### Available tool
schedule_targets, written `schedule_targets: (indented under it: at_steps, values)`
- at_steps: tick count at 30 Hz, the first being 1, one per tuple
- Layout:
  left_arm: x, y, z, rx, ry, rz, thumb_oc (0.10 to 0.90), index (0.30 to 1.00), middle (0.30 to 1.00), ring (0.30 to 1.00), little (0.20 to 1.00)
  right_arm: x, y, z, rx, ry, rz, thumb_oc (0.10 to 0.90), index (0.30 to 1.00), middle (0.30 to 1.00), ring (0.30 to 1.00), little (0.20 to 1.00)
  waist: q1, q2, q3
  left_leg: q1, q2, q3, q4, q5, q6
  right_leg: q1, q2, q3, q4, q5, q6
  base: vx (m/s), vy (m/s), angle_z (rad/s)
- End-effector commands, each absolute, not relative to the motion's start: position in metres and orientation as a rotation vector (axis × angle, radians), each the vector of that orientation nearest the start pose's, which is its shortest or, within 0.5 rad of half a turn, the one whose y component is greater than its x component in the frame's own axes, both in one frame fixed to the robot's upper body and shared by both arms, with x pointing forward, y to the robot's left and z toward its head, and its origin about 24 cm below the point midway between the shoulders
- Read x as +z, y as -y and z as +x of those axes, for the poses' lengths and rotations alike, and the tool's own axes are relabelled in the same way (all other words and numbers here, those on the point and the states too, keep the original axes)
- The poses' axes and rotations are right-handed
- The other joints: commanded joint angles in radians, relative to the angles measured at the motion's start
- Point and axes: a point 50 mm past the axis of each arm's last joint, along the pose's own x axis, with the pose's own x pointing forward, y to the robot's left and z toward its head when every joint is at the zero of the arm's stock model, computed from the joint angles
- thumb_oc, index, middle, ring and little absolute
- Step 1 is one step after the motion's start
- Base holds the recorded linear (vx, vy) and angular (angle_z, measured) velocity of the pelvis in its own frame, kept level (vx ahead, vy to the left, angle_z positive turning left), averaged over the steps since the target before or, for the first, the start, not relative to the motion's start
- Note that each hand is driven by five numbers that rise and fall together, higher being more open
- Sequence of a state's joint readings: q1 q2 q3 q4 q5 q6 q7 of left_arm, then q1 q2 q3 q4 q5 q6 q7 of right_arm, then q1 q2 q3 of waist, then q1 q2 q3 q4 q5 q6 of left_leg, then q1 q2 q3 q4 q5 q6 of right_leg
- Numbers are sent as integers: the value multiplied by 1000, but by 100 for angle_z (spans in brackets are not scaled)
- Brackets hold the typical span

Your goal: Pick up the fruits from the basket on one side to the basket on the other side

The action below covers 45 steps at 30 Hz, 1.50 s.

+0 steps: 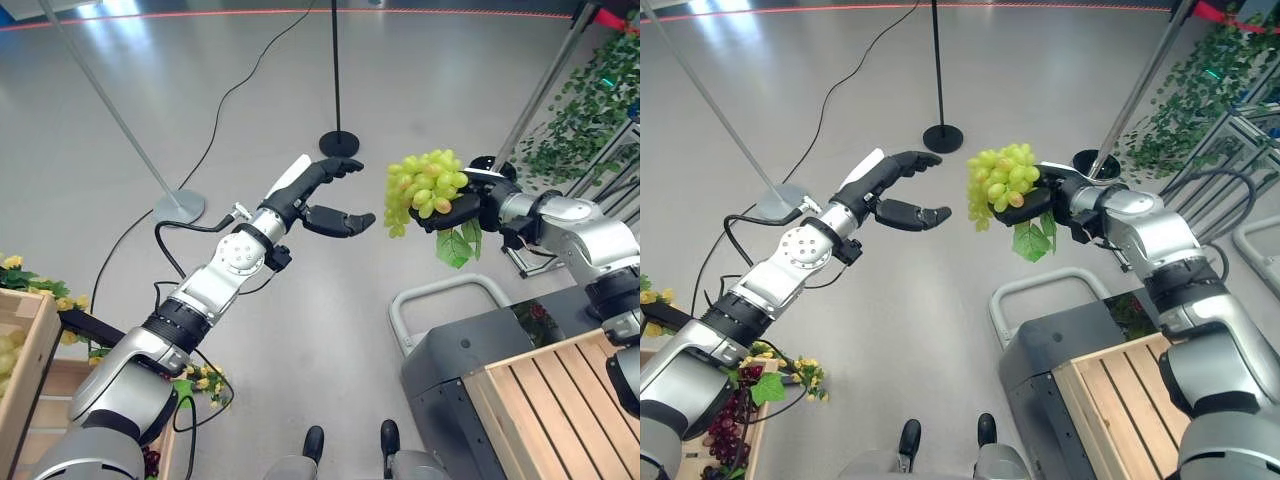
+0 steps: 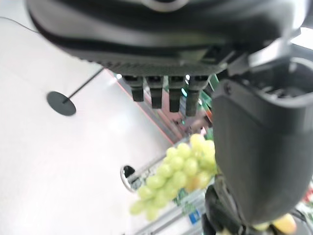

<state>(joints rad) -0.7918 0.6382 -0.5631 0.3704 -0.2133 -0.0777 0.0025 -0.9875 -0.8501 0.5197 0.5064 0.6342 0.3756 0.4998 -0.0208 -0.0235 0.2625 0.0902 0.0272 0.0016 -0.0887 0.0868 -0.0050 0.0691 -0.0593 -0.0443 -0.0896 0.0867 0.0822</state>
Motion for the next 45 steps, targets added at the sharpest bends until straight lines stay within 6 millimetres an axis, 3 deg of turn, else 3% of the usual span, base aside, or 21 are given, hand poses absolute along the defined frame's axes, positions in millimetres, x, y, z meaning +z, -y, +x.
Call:
schedule_targets:
  at_steps: [1, 10, 30, 45]
  values:
    - [203, -120, 368, -368, 418, 573, 800, 900, 900, 900, 900, 253, 210, 377, 553, -43, -448, 400, 300, 300, 300, 300, -9, -60, -223, 13, 21, 66, 2, -37, -51, 33, -27, -69, 11, -8, 11, 22, -7, 32]
    - [199, -106, 375, -435, 321, 507, 800, 900, 900, 900, 900, 264, 178, 384, 605, -51, -492, 400, 300, 300, 300, 300, -1, -49, -249, 4, 18, 61, 1, -50, -56, 44, -44, -106, 5, -21, 16, 59, 24, 6]
    - [191, -96, 382, -490, 220, 395, 800, 900, 900, 900, 900, 260, 132, 381, 793, -77, -579, 400, 300, 300, 300, 300, -5, -53, -262, 10, 35, 64, 1, -44, -60, 53, -40, -103, 2, -31, 14, 15, 3, 0]
    - [209, -84, 375, -565, 386, 643, 800, 900, 900, 900, 900, 264, 118, 379, 831, -84, -657, 400, 300, 300, 300, 300, 0, -54, -268, 8, 36, 57, 1, -42, -61, 56, -40, -109, 2, -36, 13, 0, 0, 0]
